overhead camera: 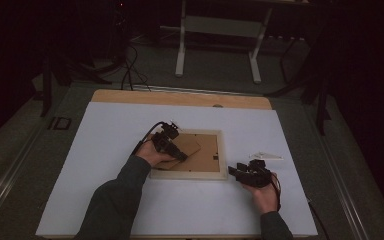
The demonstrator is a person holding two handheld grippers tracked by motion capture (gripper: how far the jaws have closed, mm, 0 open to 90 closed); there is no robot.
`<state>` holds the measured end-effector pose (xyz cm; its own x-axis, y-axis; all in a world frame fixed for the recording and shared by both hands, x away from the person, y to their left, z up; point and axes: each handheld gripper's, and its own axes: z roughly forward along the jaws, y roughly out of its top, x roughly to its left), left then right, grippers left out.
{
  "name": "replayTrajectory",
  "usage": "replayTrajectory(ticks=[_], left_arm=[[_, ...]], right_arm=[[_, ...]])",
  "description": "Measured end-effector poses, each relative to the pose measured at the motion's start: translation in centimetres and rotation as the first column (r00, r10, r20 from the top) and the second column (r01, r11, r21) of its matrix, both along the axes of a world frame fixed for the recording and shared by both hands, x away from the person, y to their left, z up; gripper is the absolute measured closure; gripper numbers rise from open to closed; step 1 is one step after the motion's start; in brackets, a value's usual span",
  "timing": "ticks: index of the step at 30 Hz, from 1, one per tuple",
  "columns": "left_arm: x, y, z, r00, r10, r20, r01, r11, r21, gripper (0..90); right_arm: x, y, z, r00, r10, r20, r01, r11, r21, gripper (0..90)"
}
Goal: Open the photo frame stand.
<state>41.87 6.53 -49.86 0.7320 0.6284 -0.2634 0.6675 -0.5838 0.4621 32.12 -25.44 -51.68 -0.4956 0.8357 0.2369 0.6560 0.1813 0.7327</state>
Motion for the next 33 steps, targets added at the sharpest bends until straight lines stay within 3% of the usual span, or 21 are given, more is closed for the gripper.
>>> replayTrajectory(ticks=[9, 12, 15, 24, 33], left_arm=[[-0.1, -0.2, 0.1, 0.9999, -0.014, 0.000, 0.014, 0.9998, 0.012, 31.9], [-0.3, -0.5, 0.2, 0.9997, -0.022, 0.012, 0.022, 0.9986, 0.048, 32.3], [-0.4, -0.7, 0.3, 0.9994, -0.031, 0.014, 0.030, 0.9980, 0.057, 36.2], [-1.0, -1.3, 0.3, 0.9970, -0.041, 0.065, 0.033, 0.9927, 0.116, 39.0], [-1.5, -1.6, 0.5, 0.9911, -0.044, 0.126, 0.026, 0.9898, 0.140, 39.0]], right_arm=[[0.0, 0.2, -0.2, 0.9999, 0.005, -0.009, -0.006, 1.000, -0.006, 53.0], [0.0, 0.2, -0.2, 0.9999, 0.006, -0.009, -0.006, 1.000, -0.006, 52.9], [0.0, 0.1, -0.2, 1.0000, 0.004, -0.007, -0.004, 1.000, -0.005, 52.9], [-0.1, 0.1, -0.2, 0.9999, 0.001, -0.011, -0.001, 1.000, -0.002, 53.0], [-0.1, 0.0, -0.2, 0.9999, -0.006, -0.009, 0.006, 1.000, -0.006, 53.0]])
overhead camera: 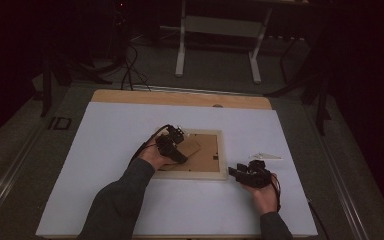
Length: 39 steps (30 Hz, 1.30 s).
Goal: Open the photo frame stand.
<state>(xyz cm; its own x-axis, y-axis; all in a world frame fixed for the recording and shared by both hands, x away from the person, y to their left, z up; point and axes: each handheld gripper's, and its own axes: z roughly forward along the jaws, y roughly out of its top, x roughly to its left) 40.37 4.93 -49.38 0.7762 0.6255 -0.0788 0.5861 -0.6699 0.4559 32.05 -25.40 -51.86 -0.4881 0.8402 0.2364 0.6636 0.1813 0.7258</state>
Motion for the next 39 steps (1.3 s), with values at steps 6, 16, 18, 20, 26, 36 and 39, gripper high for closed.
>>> replayTrajectory(ticks=[6, 16, 18, 20, 26, 36, 39], left_arm=[[-0.3, -0.1, 0.0, 0.9995, 0.002, 0.031, -0.003, 1.0000, 0.009, 39.0], [-1.0, -0.5, 0.3, 0.9957, -0.006, 0.092, 0.003, 0.9994, 0.033, 39.0], [-1.2, -0.5, 0.4, 0.9946, -0.004, 0.104, 0.000, 0.9995, 0.033, 39.0], [-1.4, -0.5, 0.4, 0.9932, -0.004, 0.117, -0.001, 0.9994, 0.035, 39.1], [-2.0, -0.6, 0.7, 0.9865, -0.010, 0.163, 0.002, 0.9988, 0.049, 39.0], [-3.1, -0.8, 1.0, 0.9732, -0.008, 0.230, -0.005, 0.9985, 0.054, 39.0], [-3.4, -0.8, 1.1, 0.9677, -0.012, 0.252, -0.004, 0.9982, 0.061, 39.0]], right_arm=[[0.2, -0.2, 0.4, 0.9999, -0.005, 0.011, 0.005, 1.000, 0.005, 53.1], [1.2, 0.1, 1.6, 0.9995, 0.013, 0.028, -0.013, 1.000, -0.008, 53.2], [1.5, 0.1, 2.0, 0.9994, 0.016, 0.030, -0.015, 1.000, -0.018, 53.2], [1.8, 0.2, 2.4, 0.9992, 0.019, 0.035, -0.018, 1.000, -0.025, 53.2], [2.8, 0.5, 3.8, 0.9986, 0.029, 0.043, -0.028, 0.999, -0.030, 53.2], [4.5, 1.0, 5.0, 0.9981, 0.041, 0.045, -0.037, 0.996, -0.076, 53.1], [5.1, 1.4, 4.8, 0.9982, 0.050, 0.034, -0.046, 0.995, -0.090, 53.1]])
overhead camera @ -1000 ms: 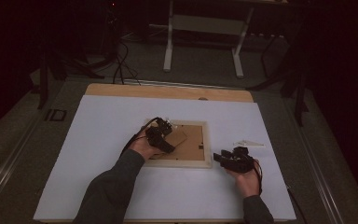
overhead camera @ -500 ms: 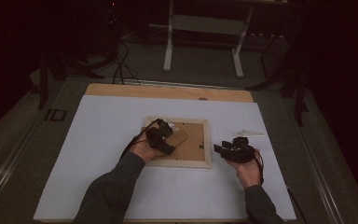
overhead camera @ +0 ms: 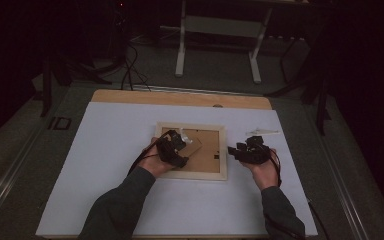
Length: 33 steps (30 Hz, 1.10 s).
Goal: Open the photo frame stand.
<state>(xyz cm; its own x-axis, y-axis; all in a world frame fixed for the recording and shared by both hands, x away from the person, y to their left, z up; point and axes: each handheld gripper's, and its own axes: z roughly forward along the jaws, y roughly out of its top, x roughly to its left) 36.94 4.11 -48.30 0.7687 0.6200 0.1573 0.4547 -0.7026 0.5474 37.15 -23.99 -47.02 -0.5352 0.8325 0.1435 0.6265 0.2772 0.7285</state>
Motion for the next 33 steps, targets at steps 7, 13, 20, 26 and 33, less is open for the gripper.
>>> replayTrajectory(ticks=[7, 13, 20, 26, 33], left_arm=[[-0.6, 0.0, 0.1, 0.9993, -0.001, 0.038, 0.001, 1.0000, 0.003, 39.0], [-1.4, 0.0, 0.0, 0.9966, 0.004, 0.082, -0.004, 1.0000, 0.000, 39.0], [-2.2, -0.1, 0.0, 0.9913, 0.006, 0.131, -0.007, 1.0000, 0.002, 39.0], [-2.6, 0.0, 0.0, 0.9876, 0.001, 0.157, -0.002, 1.0000, 0.006, 39.0], [-3.0, 0.0, -0.1, 0.9828, 0.002, 0.184, -0.002, 1.0000, 0.000, 39.0]], right_arm=[[0.9, 0.7, -0.4, 0.9994, 0.026, -0.024, -0.026, 1.000, -0.002, 55.2], [1.7, 1.1, -0.3, 0.9985, 0.033, -0.045, -0.033, 0.999, -0.003, 55.9], [2.7, 1.3, -0.4, 0.9963, 0.027, -0.082, -0.025, 0.999, 0.023, 56.2], [3.3, 1.4, -0.6, 0.9929, 0.028, -0.116, -0.026, 0.999, 0.025, 56.1], [3.7, 1.7, -0.7, 0.9892, 0.044, -0.140, -0.038, 0.998, 0.047, 56.8]])
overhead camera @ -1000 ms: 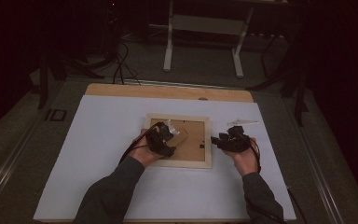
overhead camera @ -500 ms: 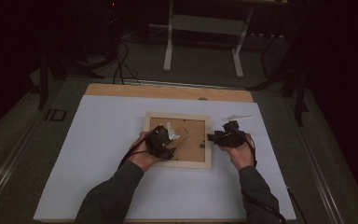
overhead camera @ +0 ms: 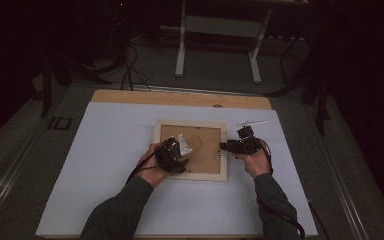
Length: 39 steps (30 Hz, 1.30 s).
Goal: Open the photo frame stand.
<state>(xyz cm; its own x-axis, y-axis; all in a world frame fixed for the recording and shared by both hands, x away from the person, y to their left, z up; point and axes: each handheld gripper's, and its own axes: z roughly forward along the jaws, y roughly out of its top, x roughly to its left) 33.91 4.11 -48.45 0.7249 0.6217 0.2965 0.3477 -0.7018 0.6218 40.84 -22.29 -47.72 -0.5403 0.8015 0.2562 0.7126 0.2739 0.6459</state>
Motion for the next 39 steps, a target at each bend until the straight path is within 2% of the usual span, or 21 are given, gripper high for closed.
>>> replayTrajectory(ticks=[3, 8, 13, 14, 18, 22, 26, 31, 34, 37, 39], left_arm=[[-0.1, 0.0, -0.1, 0.9999, 0.000, 0.012, 0.000, 1.0000, -0.005, 39.0], [-0.4, 0.1, -0.2, 0.9994, -0.005, 0.035, 0.005, 1.0000, -0.003, 39.0], [-1.0, 0.2, -0.4, 0.9960, -0.021, 0.086, 0.021, 0.9997, -0.007, 39.0], [-1.1, 0.1, -0.4, 0.9953, -0.020, 0.094, 0.020, 0.9998, -0.004, 39.0], [-1.1, 0.2, -0.5, 0.9948, -0.024, 0.099, 0.025, 0.9996, -0.011, 39.0], [-1.1, 0.3, -0.5, 0.9951, -0.026, 0.095, 0.028, 0.9994, -0.020, 38.9], [-0.7, 0.7, -0.5, 0.9978, -0.033, 0.058, 0.036, 0.9978, -0.055, 38.7], [-0.4, 1.1, -0.3, 0.9984, -0.052, 0.022, 0.054, 0.9953, -0.081, 38.1], [0.1, 1.5, -0.2, 0.9980, -0.052, -0.036, 0.047, 0.9893, -0.138, 36.8], [0.8, 2.2, 0.1, 0.9934, -0.057, -0.100, 0.036, 0.9788, -0.202, 36.4], [1.1, 2.5, 0.3, 0.9889, -0.066, -0.133, 0.035, 0.9754, -0.218, 36.1]], right_arm=[[0.2, 0.0, 0.0, 0.9999, 0.005, -0.011, -0.005, 1.000, 0.000, 56.5], [0.6, -0.3, 0.0, 0.9990, 0.015, -0.042, -0.014, 1.000, 0.028, 55.1], [0.9, -0.6, -0.1, 0.9983, 0.017, -0.056, -0.014, 0.998, 0.061, 55.0], [0.9, -0.7, -0.1, 0.9978, 0.023, -0.063, -0.018, 0.997, 0.081, 54.8], [1.1, -0.8, 0.0, 0.9964, 0.028, -0.080, -0.020, 0.996, 0.092, 56.4], [0.9, -0.8, 0.1, 0.9965, 0.029, -0.079, -0.022, 0.996, 0.090, 56.8], [0.7, -0.8, 0.2, 0.9970, 0.018, -0.075, -0.011, 0.996, 0.090, 57.3], [0.6, -0.7, 0.2, 0.9978, 0.015, -0.065, -0.009, 0.996, 0.089, 57.5], [0.5, -0.7, 0.3, 0.9982, 0.017, -0.058, -0.012, 0.996, 0.087, 57.5], [0.5, -0.7, 0.3, 0.9983, 0.016, -0.057, -0.011, 0.996, 0.086, 57.5], [0.5, -0.7, 0.3, 0.9984, 0.016, -0.055, -0.011, 0.996, 0.086, 57.5]])
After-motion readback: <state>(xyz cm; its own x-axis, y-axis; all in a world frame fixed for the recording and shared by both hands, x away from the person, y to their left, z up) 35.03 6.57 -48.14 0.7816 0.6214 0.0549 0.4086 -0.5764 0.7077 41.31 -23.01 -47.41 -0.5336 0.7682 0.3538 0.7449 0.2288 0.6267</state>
